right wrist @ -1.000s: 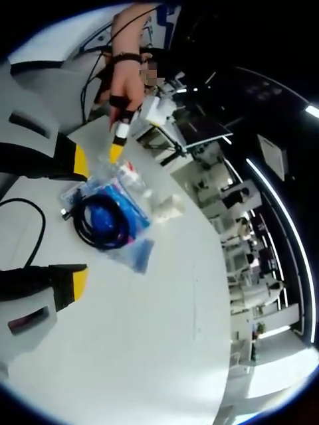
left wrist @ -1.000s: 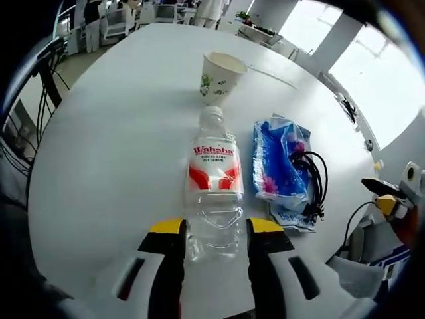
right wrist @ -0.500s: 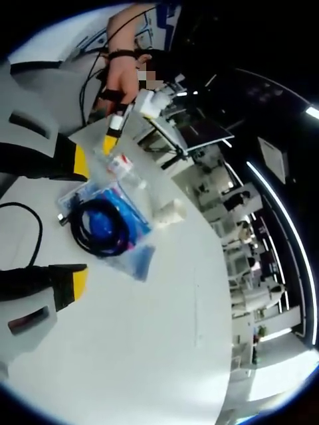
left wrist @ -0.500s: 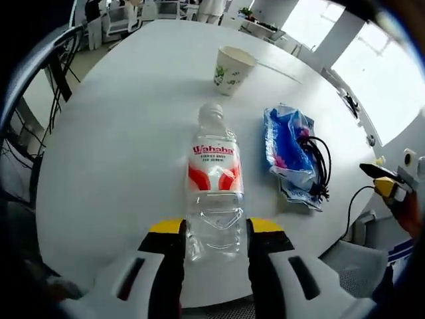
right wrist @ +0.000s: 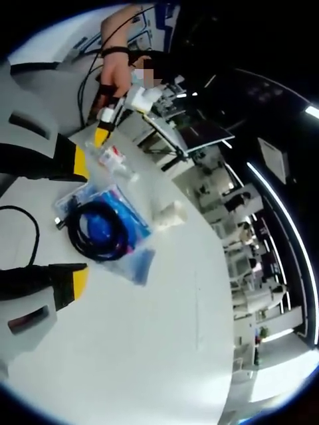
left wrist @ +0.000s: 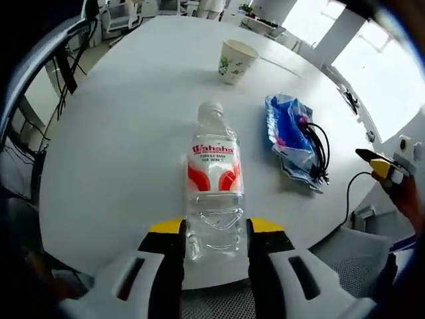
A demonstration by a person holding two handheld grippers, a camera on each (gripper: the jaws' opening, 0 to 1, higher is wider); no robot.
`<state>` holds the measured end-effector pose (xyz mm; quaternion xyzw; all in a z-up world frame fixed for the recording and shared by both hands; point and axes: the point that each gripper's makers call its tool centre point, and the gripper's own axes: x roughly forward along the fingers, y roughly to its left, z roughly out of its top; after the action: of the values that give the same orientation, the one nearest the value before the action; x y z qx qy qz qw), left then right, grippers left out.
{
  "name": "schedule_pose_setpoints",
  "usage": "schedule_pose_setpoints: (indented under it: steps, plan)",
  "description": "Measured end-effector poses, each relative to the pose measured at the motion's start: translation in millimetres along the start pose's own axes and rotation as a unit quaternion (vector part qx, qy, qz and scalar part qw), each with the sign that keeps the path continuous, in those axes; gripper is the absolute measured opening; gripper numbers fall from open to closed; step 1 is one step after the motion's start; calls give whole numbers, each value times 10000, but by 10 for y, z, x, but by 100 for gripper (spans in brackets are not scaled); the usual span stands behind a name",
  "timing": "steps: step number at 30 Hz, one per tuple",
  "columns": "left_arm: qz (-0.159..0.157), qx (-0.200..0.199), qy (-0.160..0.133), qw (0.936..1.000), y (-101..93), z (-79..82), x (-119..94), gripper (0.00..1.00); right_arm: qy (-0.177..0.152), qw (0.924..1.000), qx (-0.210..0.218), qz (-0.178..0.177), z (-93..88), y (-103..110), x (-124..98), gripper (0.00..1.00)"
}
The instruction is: Arrange the tabletop items into an orderly group along one side of the table until the central work area is clear of visible clutter.
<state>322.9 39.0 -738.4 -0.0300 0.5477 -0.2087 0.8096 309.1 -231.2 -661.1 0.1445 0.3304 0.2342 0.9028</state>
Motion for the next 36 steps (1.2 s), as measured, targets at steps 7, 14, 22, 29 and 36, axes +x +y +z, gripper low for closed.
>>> schedule_pose_setpoints:
  steps: [7, 14, 22, 29, 36]
  plan:
    - [8, 58, 58, 10000, 31, -20, -14, 35, 53, 9999, -81, 69, -5, 58, 36, 50]
    - [57, 194, 157, 9997, 19, -18, -15, 36, 71, 9999, -82, 83, -15, 63, 32, 50]
    - [7, 59, 350, 9994, -11, 21, 17, 37, 62, 9999, -49, 62, -26, 48, 23, 50]
    - [-36, 59, 438, 9990, -49, 131, 69, 41, 78, 10000, -18, 47, -58, 27, 12, 50]
    - [-31, 84, 479, 9988, -45, 243, 138, 43, 43, 10000, -7, 21, -33, -5, -23, 50]
